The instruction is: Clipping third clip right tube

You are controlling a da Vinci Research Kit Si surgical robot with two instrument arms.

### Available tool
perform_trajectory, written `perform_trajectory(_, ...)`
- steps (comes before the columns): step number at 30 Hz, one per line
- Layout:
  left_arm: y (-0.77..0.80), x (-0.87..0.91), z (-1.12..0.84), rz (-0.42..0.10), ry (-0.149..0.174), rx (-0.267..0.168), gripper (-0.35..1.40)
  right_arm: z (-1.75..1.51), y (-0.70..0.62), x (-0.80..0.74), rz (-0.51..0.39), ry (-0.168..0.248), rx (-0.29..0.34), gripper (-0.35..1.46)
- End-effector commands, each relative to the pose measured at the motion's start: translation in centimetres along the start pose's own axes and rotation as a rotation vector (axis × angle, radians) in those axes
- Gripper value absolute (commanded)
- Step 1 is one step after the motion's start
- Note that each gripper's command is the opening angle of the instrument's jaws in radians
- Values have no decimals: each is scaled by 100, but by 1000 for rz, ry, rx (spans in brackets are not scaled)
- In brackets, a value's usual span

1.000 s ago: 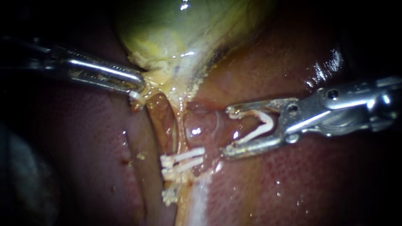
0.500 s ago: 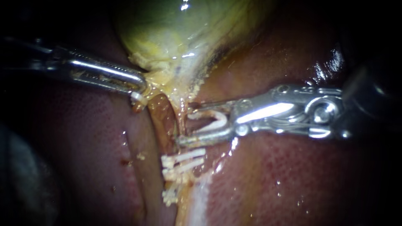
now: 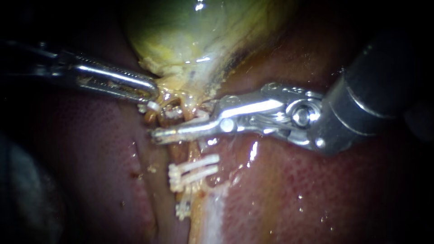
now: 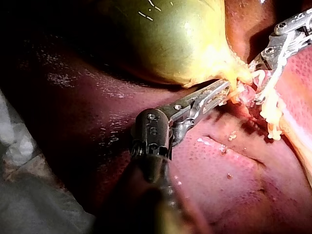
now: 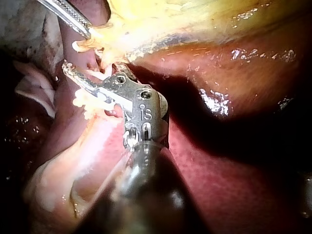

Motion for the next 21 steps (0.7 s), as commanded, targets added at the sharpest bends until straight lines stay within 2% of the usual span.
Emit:
perform_trajectory(1,0,0,0,1,0,0,-35,-2,-3,2,1,10,8,46)
perform_trajectory(5,0,0,0,1,-1,-1,-35,-4,-15,13,10,46,43,46)
perform_trajectory(10,-1,0,0,1,-1,-1,-35,-6,-28,28,22,59,67,45)
perform_trajectory(16,-1,0,0,1,-1,-1,-35,-9,-28,33,25,59,68,41)
perform_trajectory(21,-1,0,0,1,-1,-1,-35,-13,-25,32,48,57,69,29)
